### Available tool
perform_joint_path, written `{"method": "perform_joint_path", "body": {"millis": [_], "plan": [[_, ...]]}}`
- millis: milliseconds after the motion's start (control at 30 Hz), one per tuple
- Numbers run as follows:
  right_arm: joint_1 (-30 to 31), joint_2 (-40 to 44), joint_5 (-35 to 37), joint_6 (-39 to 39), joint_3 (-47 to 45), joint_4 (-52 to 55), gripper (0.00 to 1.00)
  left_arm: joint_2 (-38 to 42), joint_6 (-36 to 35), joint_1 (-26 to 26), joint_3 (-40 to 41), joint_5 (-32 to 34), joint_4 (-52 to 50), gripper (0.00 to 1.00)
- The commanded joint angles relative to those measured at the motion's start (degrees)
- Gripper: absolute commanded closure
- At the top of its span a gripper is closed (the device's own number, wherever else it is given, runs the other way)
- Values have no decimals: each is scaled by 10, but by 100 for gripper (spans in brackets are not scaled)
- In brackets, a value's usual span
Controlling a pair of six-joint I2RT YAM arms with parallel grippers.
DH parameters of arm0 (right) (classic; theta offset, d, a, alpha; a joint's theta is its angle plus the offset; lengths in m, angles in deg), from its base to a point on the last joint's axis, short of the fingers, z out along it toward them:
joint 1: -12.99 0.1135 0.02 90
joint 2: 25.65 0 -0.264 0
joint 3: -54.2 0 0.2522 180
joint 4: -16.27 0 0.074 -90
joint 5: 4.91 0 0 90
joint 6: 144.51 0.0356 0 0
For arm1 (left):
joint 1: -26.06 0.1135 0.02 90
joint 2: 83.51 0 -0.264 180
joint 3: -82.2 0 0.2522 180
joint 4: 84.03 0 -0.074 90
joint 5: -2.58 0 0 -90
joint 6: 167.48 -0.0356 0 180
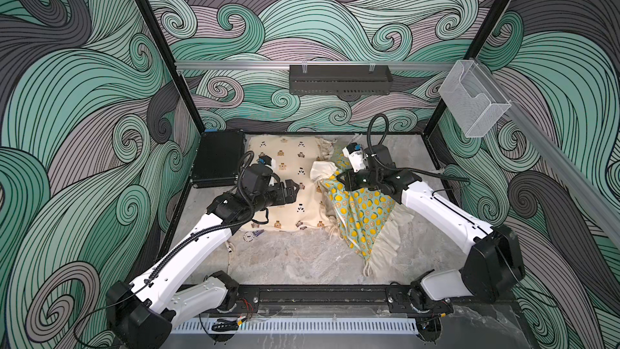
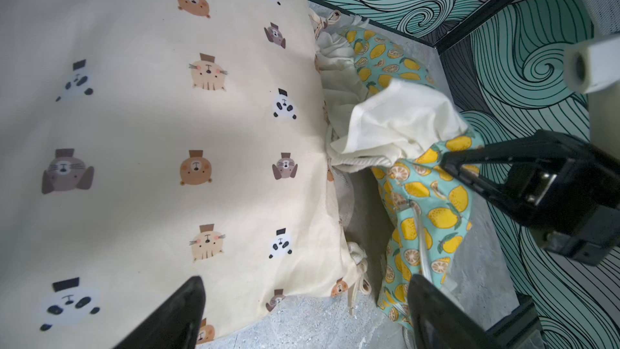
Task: Zip up pillowcases
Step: Adjust the pillowcase at the center of the board.
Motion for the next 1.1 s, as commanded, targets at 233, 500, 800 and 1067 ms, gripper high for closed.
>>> {"method": "perform_joint_path", "body": {"millis": [233,500,800,1067], "plan": [[9,50,-3,9,-42,-1,71,-69,68,2,4,-111,65,16],[6,120,142,88,-50,97,62,-146,70,-6,-13,-142,81,24],[-29,199,241,261,-142,200,48,-219,69,-11,-16,-164,130,36],[-79,229,232,271,-219,193,42,-270,74,-15,-25,-171,172,46]]}}
